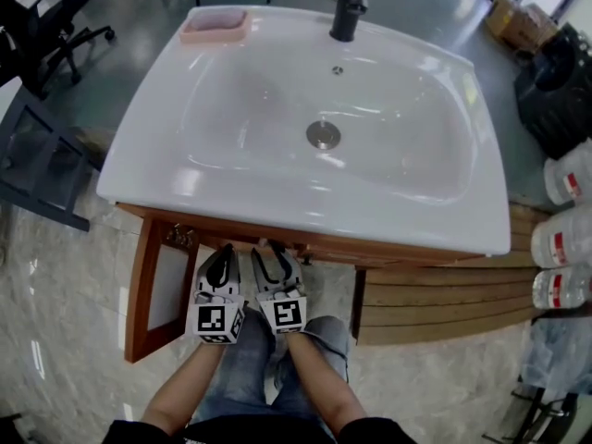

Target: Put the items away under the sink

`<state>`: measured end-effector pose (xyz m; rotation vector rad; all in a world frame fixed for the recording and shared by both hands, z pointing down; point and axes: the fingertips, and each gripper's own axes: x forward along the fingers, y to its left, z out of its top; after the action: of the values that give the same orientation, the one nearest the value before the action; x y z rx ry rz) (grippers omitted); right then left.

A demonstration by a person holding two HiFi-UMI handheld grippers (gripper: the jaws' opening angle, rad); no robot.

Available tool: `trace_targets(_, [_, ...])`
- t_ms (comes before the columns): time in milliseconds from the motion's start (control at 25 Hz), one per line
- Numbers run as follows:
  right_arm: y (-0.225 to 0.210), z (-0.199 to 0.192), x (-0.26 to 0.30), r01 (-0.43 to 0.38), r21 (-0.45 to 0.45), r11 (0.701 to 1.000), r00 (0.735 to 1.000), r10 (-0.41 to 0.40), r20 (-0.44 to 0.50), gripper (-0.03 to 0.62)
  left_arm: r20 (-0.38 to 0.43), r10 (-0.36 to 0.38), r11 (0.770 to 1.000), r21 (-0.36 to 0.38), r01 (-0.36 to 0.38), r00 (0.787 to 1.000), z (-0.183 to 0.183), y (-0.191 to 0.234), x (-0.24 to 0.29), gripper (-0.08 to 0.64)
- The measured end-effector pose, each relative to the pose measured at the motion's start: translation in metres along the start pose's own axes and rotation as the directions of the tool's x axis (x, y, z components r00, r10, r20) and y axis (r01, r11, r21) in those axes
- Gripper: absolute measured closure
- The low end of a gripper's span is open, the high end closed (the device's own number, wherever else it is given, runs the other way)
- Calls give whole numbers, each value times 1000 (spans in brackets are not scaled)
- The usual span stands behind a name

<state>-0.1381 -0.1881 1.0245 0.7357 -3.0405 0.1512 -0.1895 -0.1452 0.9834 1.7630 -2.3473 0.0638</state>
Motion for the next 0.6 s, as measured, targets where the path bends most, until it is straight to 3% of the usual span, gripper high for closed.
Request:
trace_targets(120, [0,11,-23,7,4,1000,998,-7,-58,433,-22,-3,1000,27,4,1000,13,-9,-10,554])
trace_targets(240, [8,51,-61,33,35,999,994,-29,-108,457,-82,-29,999,38,32,996,38,-23,-33,554])
trace_targets(600, [4,272,-139,143,33,989,980,-137,-143,534,-186,-95,995,16,100,978,205,-62,-102,554])
